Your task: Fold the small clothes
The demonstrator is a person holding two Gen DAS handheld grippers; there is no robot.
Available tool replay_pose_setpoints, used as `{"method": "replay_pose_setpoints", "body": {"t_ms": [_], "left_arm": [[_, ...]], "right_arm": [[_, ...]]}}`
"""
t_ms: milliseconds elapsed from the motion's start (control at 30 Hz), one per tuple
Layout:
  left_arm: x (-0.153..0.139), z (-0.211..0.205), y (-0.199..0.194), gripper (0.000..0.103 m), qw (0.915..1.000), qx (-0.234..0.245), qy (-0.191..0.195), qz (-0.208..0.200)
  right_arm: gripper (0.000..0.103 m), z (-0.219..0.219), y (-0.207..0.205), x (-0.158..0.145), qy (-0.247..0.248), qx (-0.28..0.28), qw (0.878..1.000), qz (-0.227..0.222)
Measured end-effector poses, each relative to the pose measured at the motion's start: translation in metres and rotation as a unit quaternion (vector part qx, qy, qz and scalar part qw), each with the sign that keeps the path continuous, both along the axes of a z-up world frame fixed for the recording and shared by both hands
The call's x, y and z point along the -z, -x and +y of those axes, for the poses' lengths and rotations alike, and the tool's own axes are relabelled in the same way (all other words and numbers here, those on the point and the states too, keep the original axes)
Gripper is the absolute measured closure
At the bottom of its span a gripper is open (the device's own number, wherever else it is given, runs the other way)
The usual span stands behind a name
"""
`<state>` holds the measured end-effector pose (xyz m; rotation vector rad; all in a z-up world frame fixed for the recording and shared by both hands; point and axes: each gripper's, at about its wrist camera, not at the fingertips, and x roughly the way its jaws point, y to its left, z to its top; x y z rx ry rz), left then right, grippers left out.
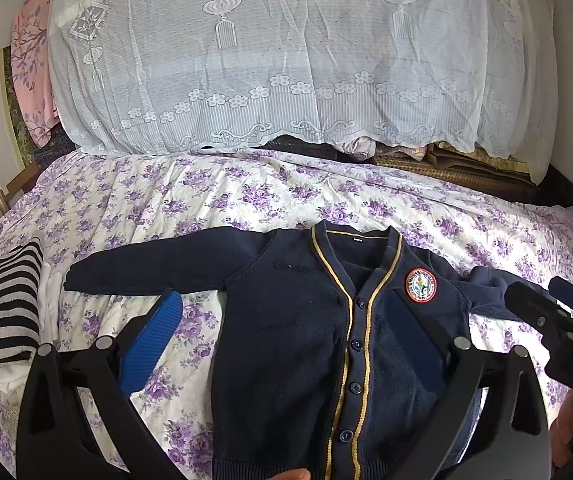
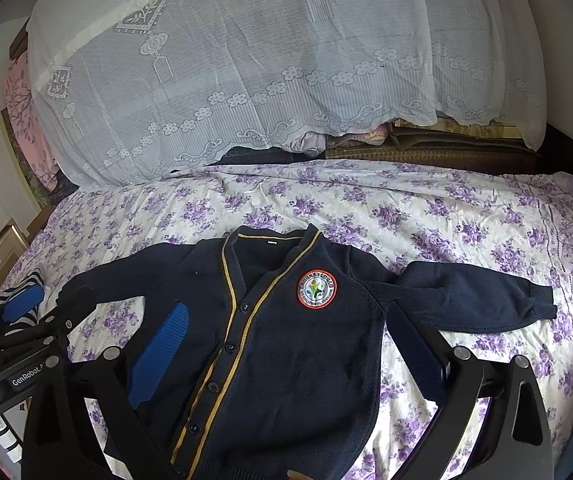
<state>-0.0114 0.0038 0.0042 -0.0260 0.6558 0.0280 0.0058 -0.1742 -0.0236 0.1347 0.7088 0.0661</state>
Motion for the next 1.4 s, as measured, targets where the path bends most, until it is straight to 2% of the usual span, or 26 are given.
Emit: {"method": "replay_pose_setpoints", "body": {"t_ms": [1400], "left_arm": [[0.0048, -0.0046, 0.0013, 0.004, 1.0000, 0.000, 0.000, 0.006]], "right_arm": [[0.003, 0.0004, 0.0007, 0.0004, -0.002, -0.002, 1.000, -0.001]]}}
